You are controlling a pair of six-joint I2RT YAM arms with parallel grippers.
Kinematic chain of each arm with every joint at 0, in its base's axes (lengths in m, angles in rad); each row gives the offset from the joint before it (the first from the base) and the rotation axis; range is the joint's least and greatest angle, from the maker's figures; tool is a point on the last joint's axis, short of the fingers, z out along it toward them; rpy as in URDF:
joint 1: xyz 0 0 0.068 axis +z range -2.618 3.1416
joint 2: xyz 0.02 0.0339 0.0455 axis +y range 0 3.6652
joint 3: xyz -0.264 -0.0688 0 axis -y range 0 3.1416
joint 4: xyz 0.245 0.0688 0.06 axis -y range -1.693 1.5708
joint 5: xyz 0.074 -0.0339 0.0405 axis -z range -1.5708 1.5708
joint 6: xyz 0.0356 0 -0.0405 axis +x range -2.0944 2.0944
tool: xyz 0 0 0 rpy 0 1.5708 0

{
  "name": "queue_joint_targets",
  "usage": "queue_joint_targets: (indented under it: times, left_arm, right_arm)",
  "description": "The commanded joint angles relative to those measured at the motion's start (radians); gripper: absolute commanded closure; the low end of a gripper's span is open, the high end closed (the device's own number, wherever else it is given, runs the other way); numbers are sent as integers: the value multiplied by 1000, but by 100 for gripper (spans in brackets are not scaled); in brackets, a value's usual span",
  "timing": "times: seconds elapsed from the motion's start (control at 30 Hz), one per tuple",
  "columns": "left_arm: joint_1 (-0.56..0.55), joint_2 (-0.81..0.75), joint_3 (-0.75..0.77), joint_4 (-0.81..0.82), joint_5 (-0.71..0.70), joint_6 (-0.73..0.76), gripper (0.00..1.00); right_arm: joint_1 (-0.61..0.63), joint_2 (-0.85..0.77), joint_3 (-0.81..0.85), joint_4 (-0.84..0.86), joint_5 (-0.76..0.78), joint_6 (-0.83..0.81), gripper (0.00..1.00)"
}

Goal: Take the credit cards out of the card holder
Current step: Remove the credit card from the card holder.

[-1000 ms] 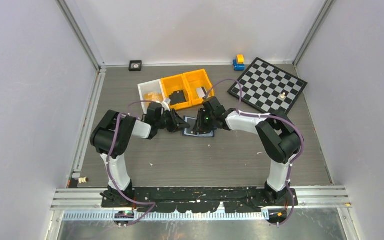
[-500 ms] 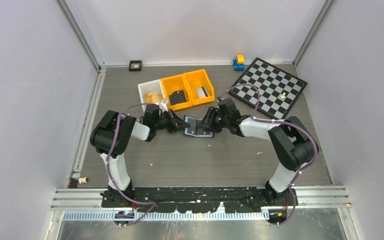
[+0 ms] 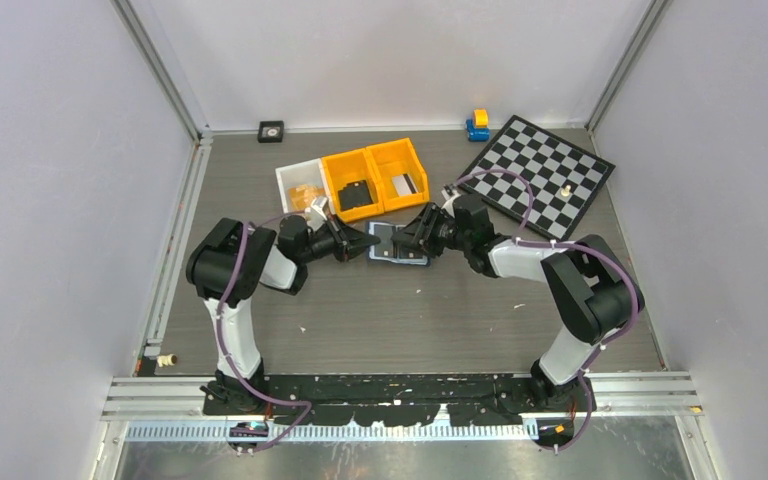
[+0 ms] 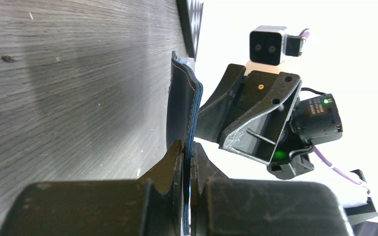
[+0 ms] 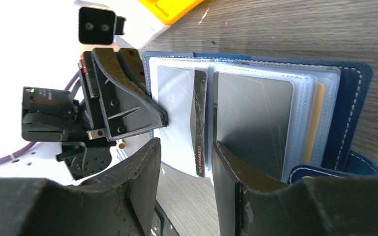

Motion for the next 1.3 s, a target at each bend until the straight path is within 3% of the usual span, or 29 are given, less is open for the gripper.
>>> queue_joint_targets:
  times: [0.0,0.47,0.57,0.73,0.87,1.13,1.2,1.27]
  left_arm:
    - [9,-15,-6,239,57,-123,100]
    - [20,-84,-20,272,78,-168,100]
    - [20,-86,-18,272,82,-172,100]
    - [20,-86,-15,272,84,-168,100]
    - [19,-88,-20,272,80,-159,87]
    - [20,-98,-23,272,75,-150,76]
    - [22,-99,-23,272,74,-143,82]
    - [24,-95,-23,272,74,-140,95]
  right_arm:
    - [-1,-4,-21,129,-62,51,52]
    - [-20,31,-60,327,-140,169,58]
    - [-32,50,-86,463,-169,237,65]
    - [-51,63,-116,588,-181,303,86]
    - [-50,47,-121,576,-175,291,99]
    - [-71,13,-126,457,-130,242,100]
    - [-75,8,-125,420,-115,224,99]
    - [-77,8,-121,397,-107,216,99]
